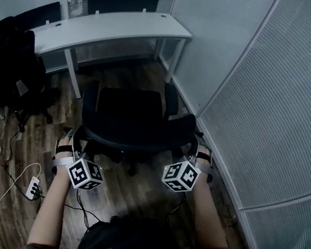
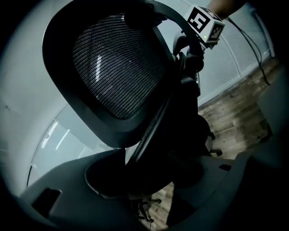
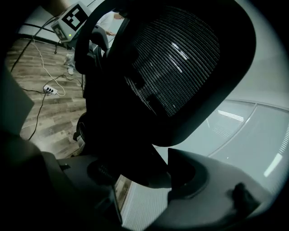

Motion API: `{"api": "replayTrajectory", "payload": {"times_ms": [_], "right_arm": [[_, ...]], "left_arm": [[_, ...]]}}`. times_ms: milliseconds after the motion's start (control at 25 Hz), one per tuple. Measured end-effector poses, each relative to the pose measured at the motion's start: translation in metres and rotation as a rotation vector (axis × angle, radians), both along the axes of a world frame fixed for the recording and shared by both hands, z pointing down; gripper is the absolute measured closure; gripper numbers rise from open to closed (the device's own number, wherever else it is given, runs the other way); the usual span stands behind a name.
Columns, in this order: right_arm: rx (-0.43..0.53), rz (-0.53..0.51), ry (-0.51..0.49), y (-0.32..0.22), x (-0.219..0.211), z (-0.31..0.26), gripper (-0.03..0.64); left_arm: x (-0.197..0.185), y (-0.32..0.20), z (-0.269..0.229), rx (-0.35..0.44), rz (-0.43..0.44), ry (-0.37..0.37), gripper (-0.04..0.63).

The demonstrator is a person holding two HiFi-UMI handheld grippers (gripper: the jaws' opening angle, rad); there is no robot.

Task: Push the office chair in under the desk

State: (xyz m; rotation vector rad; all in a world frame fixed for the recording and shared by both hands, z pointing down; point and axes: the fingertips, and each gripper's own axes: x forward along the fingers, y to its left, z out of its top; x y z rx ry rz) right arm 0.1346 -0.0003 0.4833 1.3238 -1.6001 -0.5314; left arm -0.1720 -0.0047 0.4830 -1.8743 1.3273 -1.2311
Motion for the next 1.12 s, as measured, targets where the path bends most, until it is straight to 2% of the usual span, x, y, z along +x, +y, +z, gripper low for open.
{"api": "replayTrajectory", "payload": {"times_ms": [120, 320, 520, 880, 1120], "right_arm": [[0.025, 0.021, -0.009, -0.009, -0.005, -0.001, 0.311], [0.020, 0.017, -0.008, -0.032, -0.012, -0.009, 0.311], [0.017, 0.038, -0.003, -0.057, -0.003, -0.003, 0.311], [0.014, 0.012, 0.014, -0.138, 0.018, 0.002, 0.311], [-0.001, 0.008, 0.036, -0.206, 0.038, -0.002, 0.311]], "left_arm": [[-0.005, -0.013, -0.001, 0.030, 0.011, 0.000, 0.319], [-0.012, -0.040, -0.008, 0.025, 0.034, 0.004, 0.319], [-0.002, -0.066, -0.003, 0.044, 0.044, 0.004, 0.319], [0.020, -0.129, 0.000, 0.067, 0.043, 0.005, 0.321], [0.038, -0.175, -0.007, 0.045, 0.039, 0.001, 0.322]]}}
